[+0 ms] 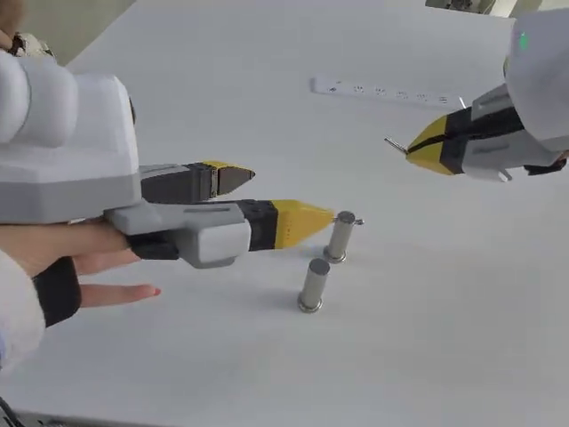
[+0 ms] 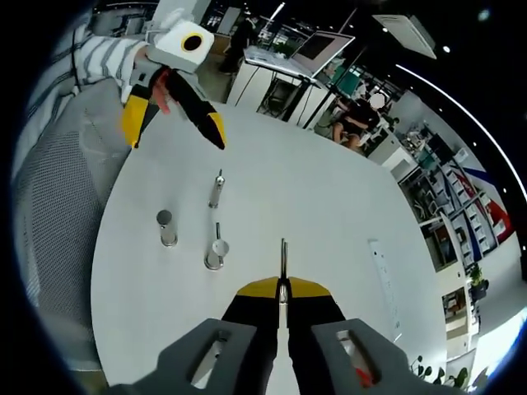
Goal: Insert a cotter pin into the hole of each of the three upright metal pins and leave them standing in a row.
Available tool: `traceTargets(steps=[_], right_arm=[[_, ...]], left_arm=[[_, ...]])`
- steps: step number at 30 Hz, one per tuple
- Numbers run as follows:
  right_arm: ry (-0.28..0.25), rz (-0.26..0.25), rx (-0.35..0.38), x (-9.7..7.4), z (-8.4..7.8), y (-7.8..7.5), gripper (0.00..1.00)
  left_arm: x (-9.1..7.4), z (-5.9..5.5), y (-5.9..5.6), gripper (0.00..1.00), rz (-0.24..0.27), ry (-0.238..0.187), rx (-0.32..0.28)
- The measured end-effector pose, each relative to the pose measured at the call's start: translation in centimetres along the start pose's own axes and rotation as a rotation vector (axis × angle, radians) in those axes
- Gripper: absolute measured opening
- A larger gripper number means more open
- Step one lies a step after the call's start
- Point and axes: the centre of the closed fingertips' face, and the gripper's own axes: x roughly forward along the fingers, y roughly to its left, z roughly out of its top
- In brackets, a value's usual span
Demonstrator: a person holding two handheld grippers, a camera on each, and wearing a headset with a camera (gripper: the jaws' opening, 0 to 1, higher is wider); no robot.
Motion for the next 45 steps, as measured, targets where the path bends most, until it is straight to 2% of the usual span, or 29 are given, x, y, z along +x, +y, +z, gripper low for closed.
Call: traceTargets(steps=[2, 5, 8, 10, 14, 23, 31, 34, 39, 45], right_arm=[[-0.020, -0.017, 0.002, -0.4, 0.4, 0.1, 0.00], [-0.042, -0.038, 0.008, -0.8, 0.7, 0.2, 0.00], [-0.048, -0.058, 0.009, -1.1, 0.9, 0.5, 0.00], [-0.047, -0.065, 0.010, -1.3, 1.0, 0.9, 0.00], [-0.048, -0.069, -0.002, -1.3, 1.2, 1.7, 0.00], [-0.070, -0.076, -0.030, -1.9, 2.6, 3.2, 0.00], [-0.062, -0.068, -0.045, -1.7, 2.5, 4.4, 0.00], [-0.058, -0.071, -0.055, -1.8, 2.6, 4.7, 0.00], [-0.050, -0.078, -0.070, -1.9, 2.7, 4.9, 0.00], [-0.035, -0.089, -0.093, -1.6, 2.4, 4.9, 0.00]], left_arm=[[0.5, 0.3, -0.2, 0.59, -0.011, -0.005, 0.002], [1.1, 0.6, -0.5, 0.54, -0.033, -0.003, -0.038], [1.7, 0.8, -0.9, 0.40, -0.062, -0.016, -0.080], [2.0, 0.9, -1.1, 0.35, -0.070, -0.019, -0.084], [2.6, 1.0, -1.4, 0.36, -0.085, -0.022, -0.094], [4.1, 0.6, -2.0, 0.33, -0.112, 0.002, -0.146], [5.3, 0.0, -2.6, 0.31, -0.133, 0.030, -0.159], [5.5, -0.1, -2.7, 0.27, -0.142, 0.035, -0.157], [5.8, 0.1, -2.6, 0.21, -0.158, 0.027, -0.188], [6.1, 0.2, -3.2, 0.16, -0.179, 0.027, -0.213]])
